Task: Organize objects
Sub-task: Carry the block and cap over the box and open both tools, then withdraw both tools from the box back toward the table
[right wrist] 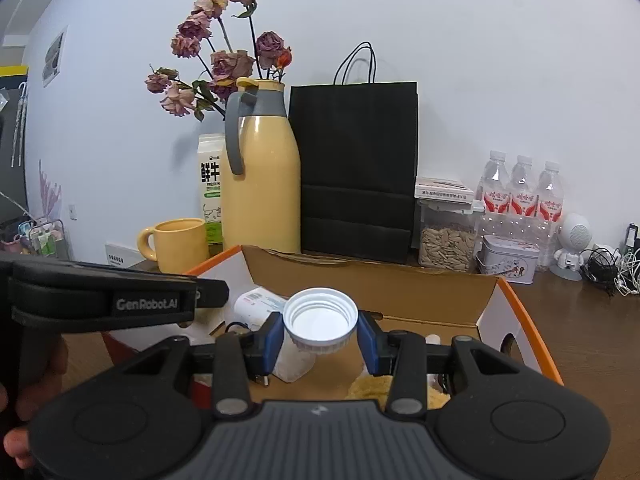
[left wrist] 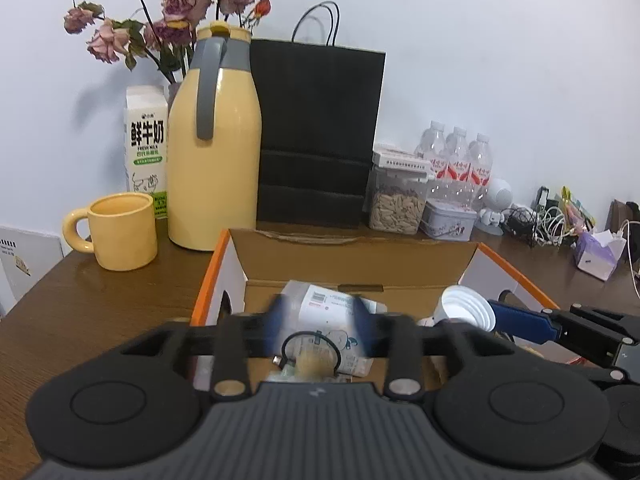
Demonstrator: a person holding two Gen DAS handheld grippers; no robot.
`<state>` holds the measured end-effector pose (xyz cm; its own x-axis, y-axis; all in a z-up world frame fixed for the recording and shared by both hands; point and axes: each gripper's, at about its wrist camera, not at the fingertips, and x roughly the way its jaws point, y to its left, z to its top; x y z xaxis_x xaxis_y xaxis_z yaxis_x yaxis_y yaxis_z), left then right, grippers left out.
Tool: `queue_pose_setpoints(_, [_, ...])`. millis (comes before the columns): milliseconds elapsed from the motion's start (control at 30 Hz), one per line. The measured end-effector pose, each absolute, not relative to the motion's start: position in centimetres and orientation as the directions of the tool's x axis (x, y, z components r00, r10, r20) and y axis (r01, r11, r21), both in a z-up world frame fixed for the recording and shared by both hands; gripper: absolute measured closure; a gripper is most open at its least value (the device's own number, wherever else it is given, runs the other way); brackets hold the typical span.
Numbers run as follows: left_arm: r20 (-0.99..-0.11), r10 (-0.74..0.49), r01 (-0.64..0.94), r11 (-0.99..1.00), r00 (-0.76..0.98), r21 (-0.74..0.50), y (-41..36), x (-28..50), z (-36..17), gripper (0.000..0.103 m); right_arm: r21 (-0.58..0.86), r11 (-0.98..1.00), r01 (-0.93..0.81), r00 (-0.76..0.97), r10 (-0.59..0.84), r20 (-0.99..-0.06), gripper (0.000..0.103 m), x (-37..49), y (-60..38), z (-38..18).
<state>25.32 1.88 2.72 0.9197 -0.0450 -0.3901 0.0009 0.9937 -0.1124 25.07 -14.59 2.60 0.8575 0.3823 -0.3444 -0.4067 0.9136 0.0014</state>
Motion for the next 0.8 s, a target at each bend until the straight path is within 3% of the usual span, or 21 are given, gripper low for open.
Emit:
queue_pose_setpoints(33, [-0.377, -0.036, -0.007, 0.994, 0.925, -0.113, 1.94, 25.13, 2.79, 0.022, 0.004, 0.916, -0.402, 0.859, 0.379, -0.344, 0.057, 25.1, -14.66, 2.59])
queue_pose_setpoints(67, [-0.365, -0.025, -0.018, 0.994, 0.931, -0.112, 1.96, 24.99, 2.89, 0.0, 0.006, 0.919, -0.393, 0.862, 0.371, -0.344, 0.037, 25.11, -14.74, 2.54])
queue_pose_setpoints(100, [-0.345, -0.009, -0.032, 0.993, 0.939, -0.111, 1.99, 24.73, 2.97, 0.0, 0.006, 0.924, -0.382, 0.868, 0.362, -0.34, 0.023, 25.12, -14.83, 2.49])
queue_pose_setpoints(133, [-0.336, -0.002, -0.038, 0.993, 0.942, -0.112, 2.03, 24.63, 3.03, 0.0, 0.005, 0.929, -0.369, 0.876, 0.35, -0.331, 0.001, 25.1, -14.89, 2.44])
queue_pose_setpoints(800, [-0.339, 0.002, -0.045, 0.992, 0.941, -0.119, 2.1, 24.38, 3.14, 0.0, 0.002, 0.937, -0.348, 0.89, 0.331, -0.312, 0.0, 24.64, -15.13, 2.52])
